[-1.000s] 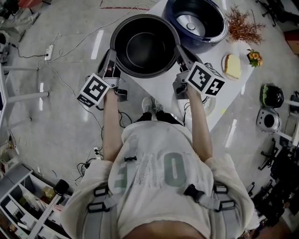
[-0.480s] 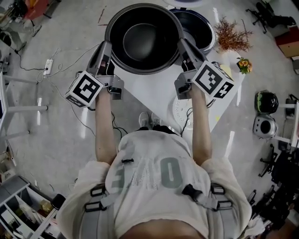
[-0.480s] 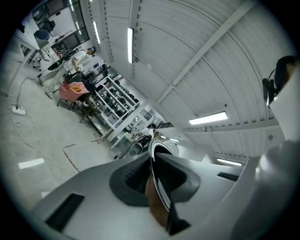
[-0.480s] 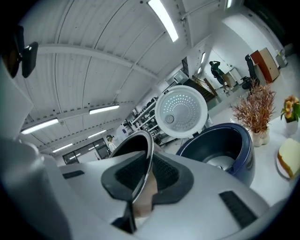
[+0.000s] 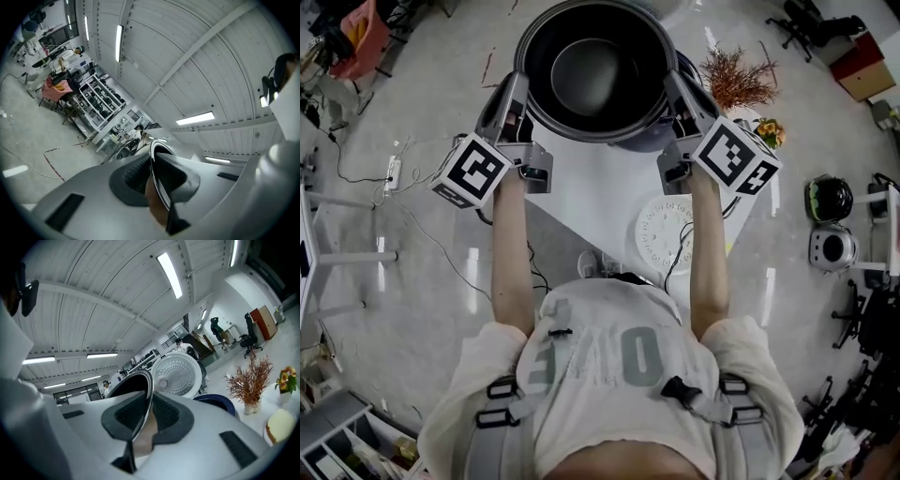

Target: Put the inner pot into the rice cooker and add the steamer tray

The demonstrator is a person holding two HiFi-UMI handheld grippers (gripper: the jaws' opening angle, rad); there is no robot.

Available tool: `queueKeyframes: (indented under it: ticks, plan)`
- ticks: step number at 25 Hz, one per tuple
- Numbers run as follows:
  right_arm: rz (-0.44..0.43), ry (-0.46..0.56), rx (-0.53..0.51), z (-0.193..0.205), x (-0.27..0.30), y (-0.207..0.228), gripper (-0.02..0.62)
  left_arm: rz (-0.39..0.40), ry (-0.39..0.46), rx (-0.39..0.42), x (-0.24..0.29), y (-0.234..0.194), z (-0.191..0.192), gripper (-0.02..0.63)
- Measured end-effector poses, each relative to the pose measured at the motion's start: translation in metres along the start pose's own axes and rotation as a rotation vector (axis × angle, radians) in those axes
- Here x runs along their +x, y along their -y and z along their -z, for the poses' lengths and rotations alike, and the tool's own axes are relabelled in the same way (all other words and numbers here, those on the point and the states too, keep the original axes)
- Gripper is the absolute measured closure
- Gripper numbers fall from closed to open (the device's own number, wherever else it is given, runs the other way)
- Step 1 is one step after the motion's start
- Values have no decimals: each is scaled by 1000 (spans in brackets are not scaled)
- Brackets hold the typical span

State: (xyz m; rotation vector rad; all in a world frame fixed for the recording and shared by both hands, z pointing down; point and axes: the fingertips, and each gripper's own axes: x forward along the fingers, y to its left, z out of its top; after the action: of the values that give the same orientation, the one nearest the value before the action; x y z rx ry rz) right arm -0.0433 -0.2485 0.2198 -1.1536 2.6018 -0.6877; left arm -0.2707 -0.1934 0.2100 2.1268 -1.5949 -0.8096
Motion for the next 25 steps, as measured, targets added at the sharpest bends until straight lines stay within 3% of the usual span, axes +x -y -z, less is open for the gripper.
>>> queueKeyframes:
  ticks: [12,25]
  plan:
    - [141,43,6,-32,-14,75,540,64,-107,-17,79,23,50,563]
    - [275,-64,62,-8,9,144,537,29,-242,-62,134,-12,105,563]
